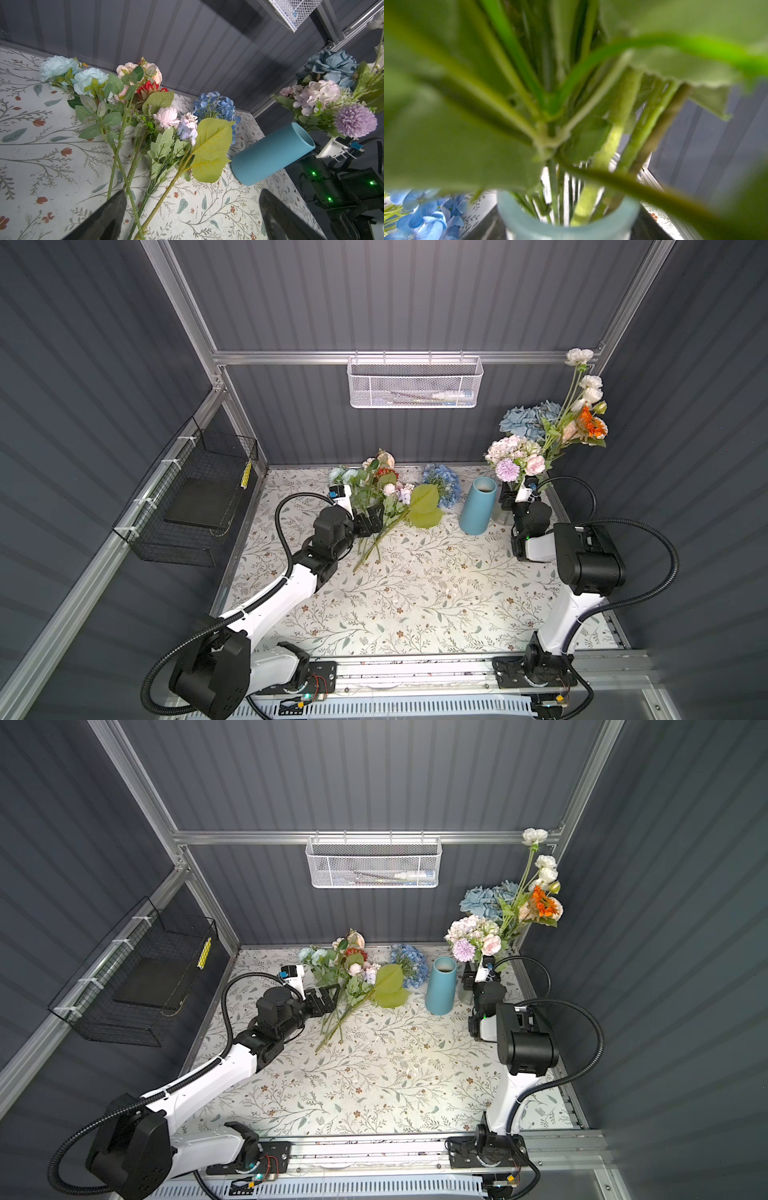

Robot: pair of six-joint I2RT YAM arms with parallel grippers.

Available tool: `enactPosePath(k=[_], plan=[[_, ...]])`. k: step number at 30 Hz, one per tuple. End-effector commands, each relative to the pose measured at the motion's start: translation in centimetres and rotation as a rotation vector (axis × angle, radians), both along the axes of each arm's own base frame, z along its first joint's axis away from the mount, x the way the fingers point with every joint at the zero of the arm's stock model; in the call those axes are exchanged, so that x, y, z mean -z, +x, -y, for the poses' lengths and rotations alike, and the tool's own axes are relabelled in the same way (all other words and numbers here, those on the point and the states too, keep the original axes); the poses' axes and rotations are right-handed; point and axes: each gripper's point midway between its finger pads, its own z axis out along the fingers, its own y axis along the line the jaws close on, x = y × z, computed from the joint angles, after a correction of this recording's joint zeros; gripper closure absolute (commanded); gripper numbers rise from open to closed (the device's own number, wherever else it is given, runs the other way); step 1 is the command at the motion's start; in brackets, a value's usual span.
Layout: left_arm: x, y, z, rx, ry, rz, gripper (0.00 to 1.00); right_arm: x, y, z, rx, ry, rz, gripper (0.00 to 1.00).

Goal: Arrange the flowers into the vase
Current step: 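Grip the clear glass vase with the right gripper and slide it farther away, then open the right gripper and draw it back from the glass vase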

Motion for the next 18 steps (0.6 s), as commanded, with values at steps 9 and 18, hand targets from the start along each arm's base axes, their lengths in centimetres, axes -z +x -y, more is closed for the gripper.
enactPosePath(k=[9, 18], plan=[[-1.5, -0.1, 0.0, 0.005, -0.039, 0.050, 0.01, -2.9, -3.6, -0.7, -0.001, 0.007, 0.092, 0.03], [-2.0, -0.7, -0.1, 0.018, -0.049, 0.071, 0.01, -1.5, -6.8, -1.0, 0.015, 0.035, 0.045, 0.01]])
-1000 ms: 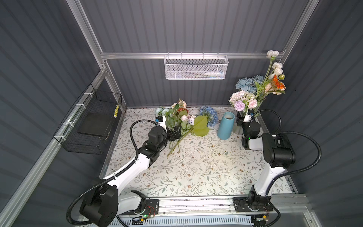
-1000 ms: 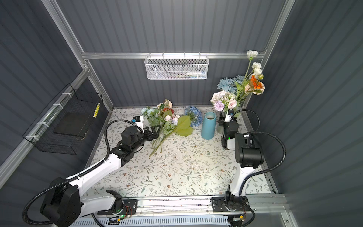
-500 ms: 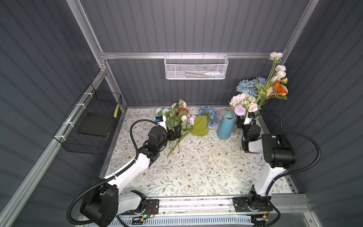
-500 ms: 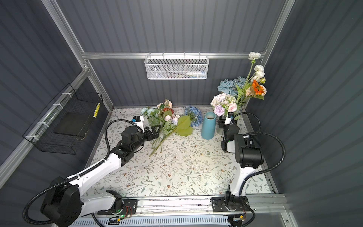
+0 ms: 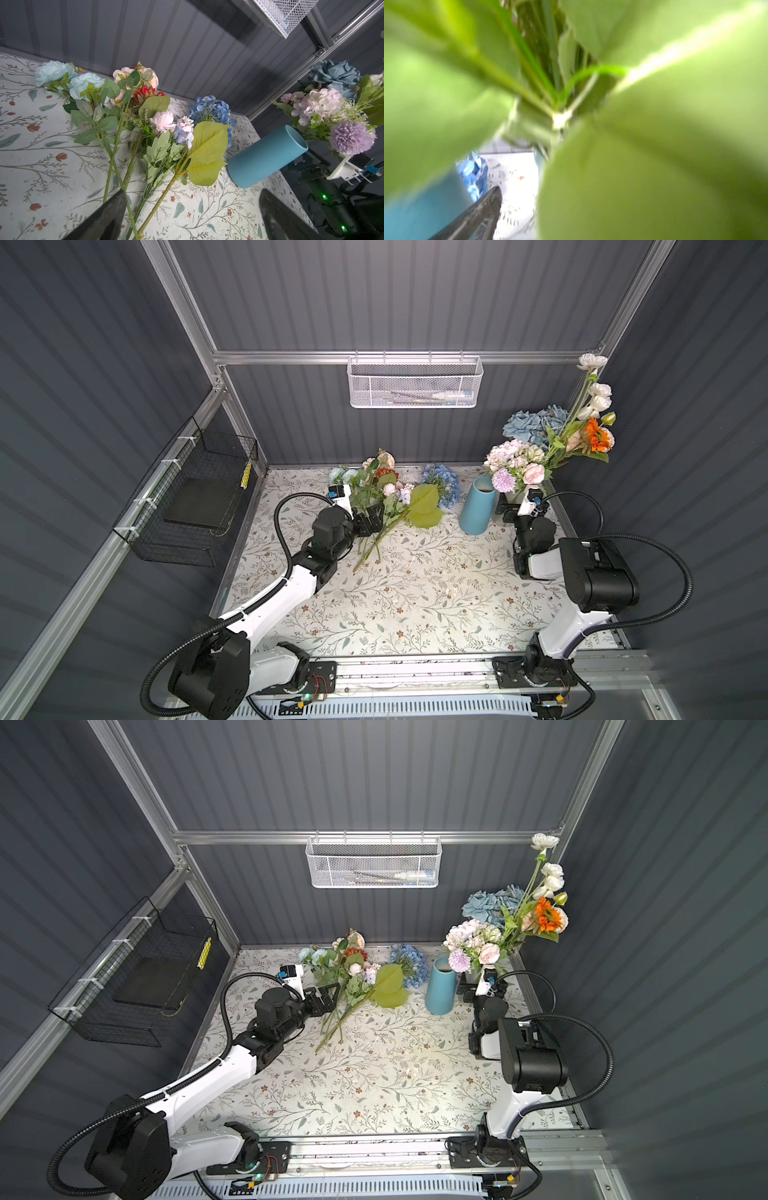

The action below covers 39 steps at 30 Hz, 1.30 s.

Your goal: Arrange the flowers into the vase

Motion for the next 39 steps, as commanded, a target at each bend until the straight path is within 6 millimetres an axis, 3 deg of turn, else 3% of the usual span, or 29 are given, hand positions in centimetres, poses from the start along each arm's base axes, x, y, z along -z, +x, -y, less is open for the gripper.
enactPosePath(k=[1, 8, 15, 19, 26, 33, 39], plan=[[-1.2, -0.6, -0.3, 0.006, -0.027, 0.043, 0.01, -1.3, -1.4, -0.1, 0.011, 0.010, 0.043, 0.01], [-1.1, -1.0, -0.4, 0.008, -0.034, 0.042, 0.01, -2.2, -4.7, -2.3, -0.044, 0.030, 0.049, 0.01], [-0.5, -0.9, -0.2, 0.018, -0.041, 0.028, 0.01, -2.4, -6.6, -8.2, -0.204, 0.035, -0.013, 0.01], [-0.3, -1.0, -0.2, 0.020, -0.040, 0.022, 0.01, -2.7, -6.8, -10.5, -0.270, 0.072, -0.019, 0.01], [-0.6, -1.2, -0.6, 0.009, -0.027, 0.028, 0.01, -2.9, -4.8, -11.6, -0.281, 0.057, -0.021, 0.01], [-0.5, -1.3, -0.9, -0.004, -0.015, 0.024, 0.01, -2.5, -1.5, -10.8, -0.194, 0.028, -0.022, 0.01], [-0.1, -1.3, -1.2, -0.017, -0.002, 0.014, 0.01, -2.2, 1.3, -11.5, -0.223, 0.052, -0.051, 0.01]])
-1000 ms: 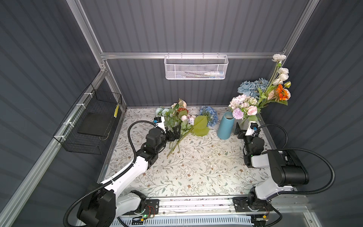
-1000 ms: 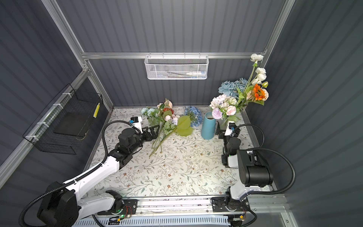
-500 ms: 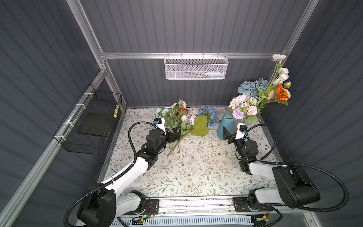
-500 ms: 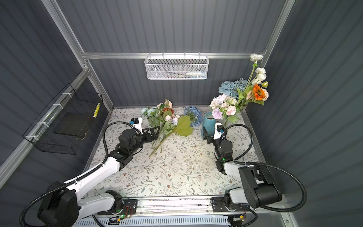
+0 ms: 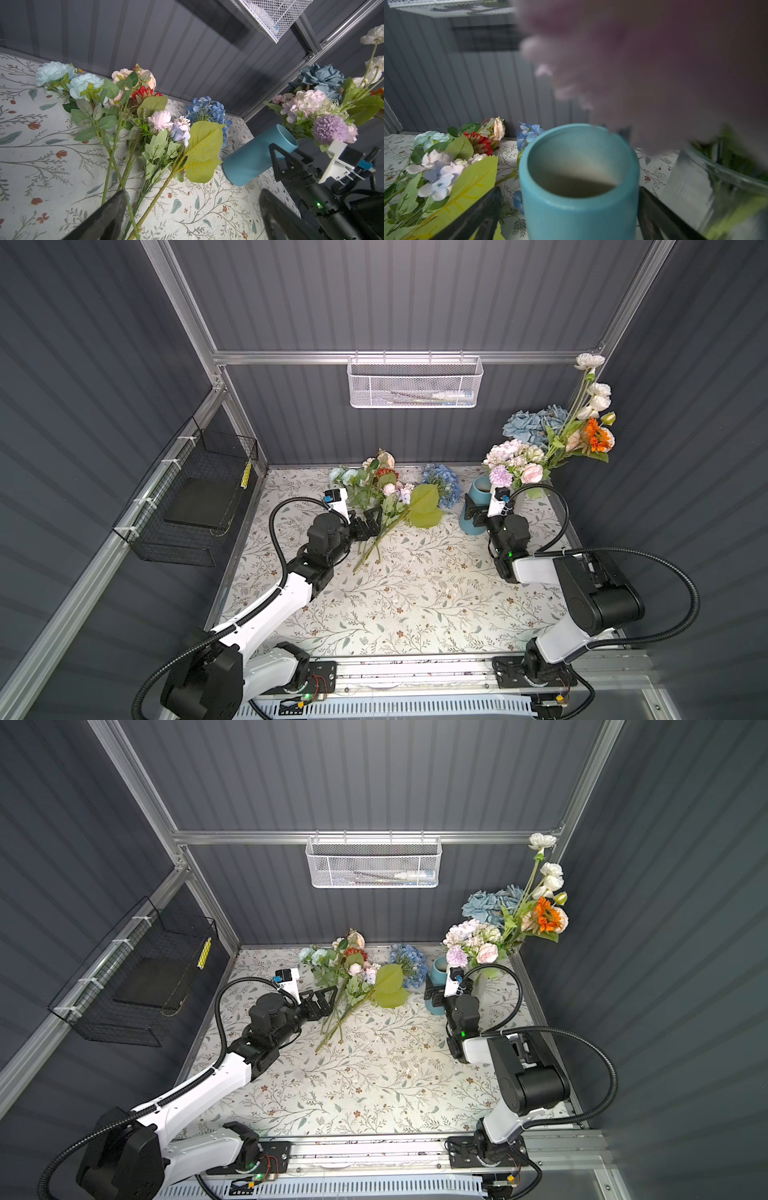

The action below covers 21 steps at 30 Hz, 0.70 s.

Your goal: Arrange the flowers into the vase

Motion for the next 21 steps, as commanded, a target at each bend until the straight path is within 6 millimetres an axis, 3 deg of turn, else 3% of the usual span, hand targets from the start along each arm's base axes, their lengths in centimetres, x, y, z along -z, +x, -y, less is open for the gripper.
enactPosePath(k=[1, 6, 10, 15, 19, 21], plan=[[0.2, -0.1, -0.7, -0.023, 0.023, 0.000, 0.01, -0.9, 1.5, -0.2, -0.001, 0.017, 0.016, 0.01], [0.1, 0.0, -1.0, -0.038, 0.038, 0.002, 0.01, -0.3, 2.9, -0.5, -0.001, 0.034, 0.018, 0.01], [0.0, 0.2, -1.0, -0.040, 0.049, 0.005, 0.00, 0.0, 3.3, -0.5, 0.000, 0.044, 0.018, 0.07], [0.2, 0.6, -0.9, -0.046, 0.055, 0.005, 0.01, 0.0, 2.7, -0.5, -0.002, 0.046, 0.027, 0.24], [0.3, 0.8, -0.9, -0.048, 0.057, 0.005, 0.01, -0.4, 2.0, -0.4, 0.002, 0.038, 0.057, 0.46], [0.4, 0.8, -1.0, -0.056, 0.062, 0.005, 0.00, -0.6, 1.3, -0.5, 0.001, 0.035, 0.071, 0.48]])
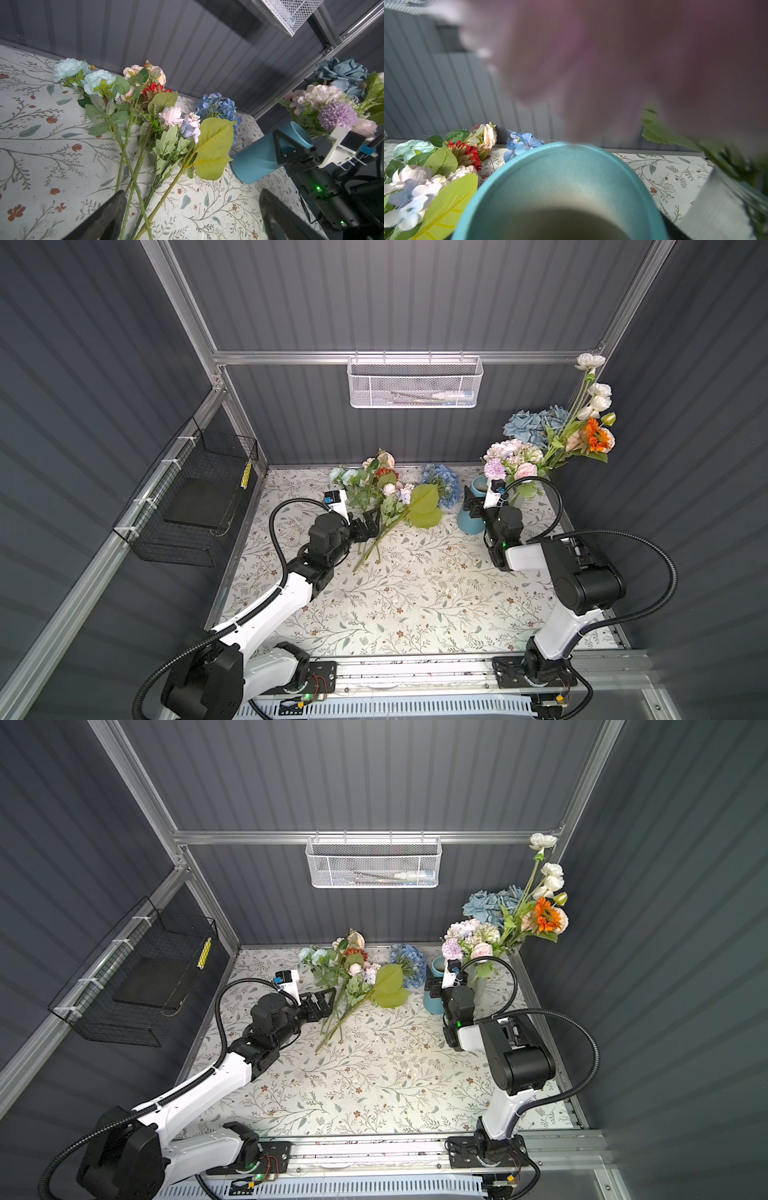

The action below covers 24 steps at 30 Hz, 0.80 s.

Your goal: Arrange the flowers into the vase

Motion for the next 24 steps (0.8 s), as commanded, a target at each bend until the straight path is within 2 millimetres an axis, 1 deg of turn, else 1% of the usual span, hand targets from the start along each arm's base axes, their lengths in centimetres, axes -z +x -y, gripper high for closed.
enactPosePath(k=[1, 4, 10, 13, 16, 21, 24], plan=[[-0.8, 0.6, -0.5, -0.022, 0.023, 0.034, 0.01, -1.2, -1.3, -0.4, -0.011, 0.020, 0.049, 0.48], [-0.7, 0.8, -1.2, -0.044, 0.032, 0.032, 0.01, -1.4, -2.5, -1.2, -0.031, 0.008, 0.053, 0.48], [-0.1, 1.3, -3.1, -0.091, 0.030, 0.013, 0.01, -1.5, -6.1, -3.3, -0.074, -0.001, 0.038, 0.47], [0.7, 1.5, -4.3, -0.123, 0.022, -0.015, 0.01, -1.5, -8.0, -4.5, -0.106, -0.007, 0.021, 0.49], [1.6, 1.5, -5.3, -0.145, -0.005, -0.047, 0.01, -1.7, -9.8, -6.3, -0.161, -0.022, -0.003, 0.50], [2.7, 1.2, -5.7, -0.148, -0.021, -0.082, 0.01, -2.4, -12.8, -9.5, -0.258, -0.051, -0.039, 0.51], [3.3, 0.9, -5.8, -0.145, -0.015, -0.100, 0.01, -2.8, -14.4, -11.0, -0.301, -0.068, -0.059, 0.51]])
